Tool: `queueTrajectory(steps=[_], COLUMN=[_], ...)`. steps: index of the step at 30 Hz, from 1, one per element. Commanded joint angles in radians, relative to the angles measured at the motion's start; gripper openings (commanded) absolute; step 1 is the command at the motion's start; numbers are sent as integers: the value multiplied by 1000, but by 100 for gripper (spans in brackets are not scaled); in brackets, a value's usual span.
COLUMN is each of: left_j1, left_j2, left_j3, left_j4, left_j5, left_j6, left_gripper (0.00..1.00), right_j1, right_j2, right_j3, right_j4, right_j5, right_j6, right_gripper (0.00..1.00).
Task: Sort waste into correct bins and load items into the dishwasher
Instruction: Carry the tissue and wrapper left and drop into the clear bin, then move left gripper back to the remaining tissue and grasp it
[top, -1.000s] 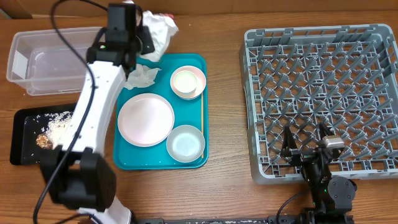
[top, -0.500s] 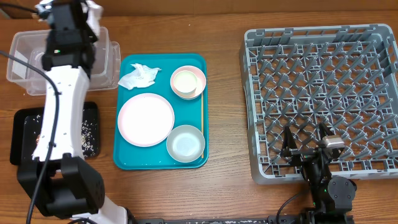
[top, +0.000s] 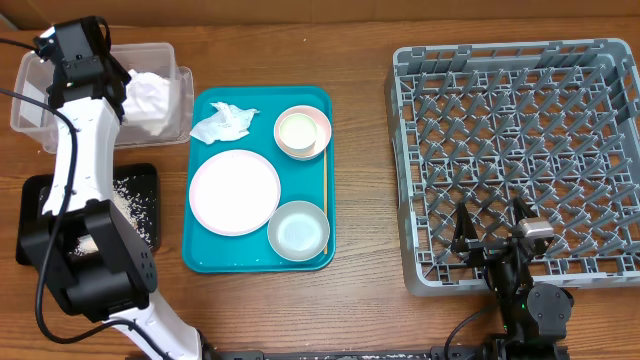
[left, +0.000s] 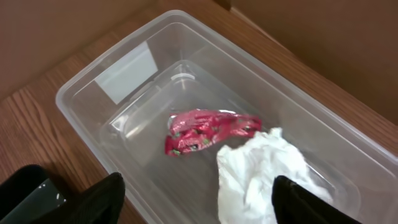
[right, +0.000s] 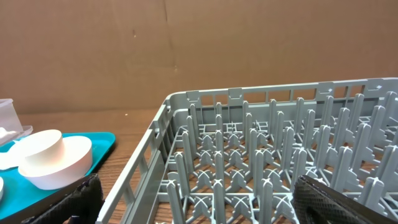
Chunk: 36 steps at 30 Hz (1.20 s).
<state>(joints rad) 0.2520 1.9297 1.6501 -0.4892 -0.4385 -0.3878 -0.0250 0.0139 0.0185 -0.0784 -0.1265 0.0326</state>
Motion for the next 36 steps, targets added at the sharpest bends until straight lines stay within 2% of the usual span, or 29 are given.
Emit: queueTrajectory(steps=[1, 4, 7, 10, 12, 14, 16, 20, 23, 26, 28, 36], left_j1=[-50, -93, -138, -193, -232, -279, -325, -387, -403, -402, -395, -382], left_j2=[-111, -175, -210, -200, -182, -150, -107, -19, 38, 92, 124, 234], left_j3=[15, 15, 15, 15, 15, 15, 15, 15, 15, 15, 15, 15], left_j4=[-8, -32, -77, -164, -229, -271, -295, -308, -294, -280, -272, -252], left_j5=[84, 277, 548, 692, 693, 689, 639, 404, 296, 265, 251, 230], left_j6=[10, 10, 11, 18, 36, 114, 172, 163, 164, 163, 156, 148], left_gripper=[83, 83, 80, 80, 77, 72, 79, 83, 85, 86, 92, 92], right_j1=[-3, -3, -3, -3, -3, -3, -3, -3, -3, -3, -3, -3], right_j2=[-11, -11, -11, -11, -11, -11, -11, -11, -11, -11, -11, -11], right_j3=[-10, -10, -10, -10, -10, -10, -10, -10, -10, -10, -10, -10], right_j4=[6, 6, 6, 6, 6, 6, 6, 6, 6, 6, 6, 6], right_j5=[1, 1, 1, 1, 1, 1, 1, 1, 1, 1, 1, 1], right_j6=[-3, -3, -3, -3, -3, -3, -3, -3, -3, -3, -3, -3], right_gripper=[100, 100, 100, 100, 100, 100, 100, 100, 100, 100, 100, 100])
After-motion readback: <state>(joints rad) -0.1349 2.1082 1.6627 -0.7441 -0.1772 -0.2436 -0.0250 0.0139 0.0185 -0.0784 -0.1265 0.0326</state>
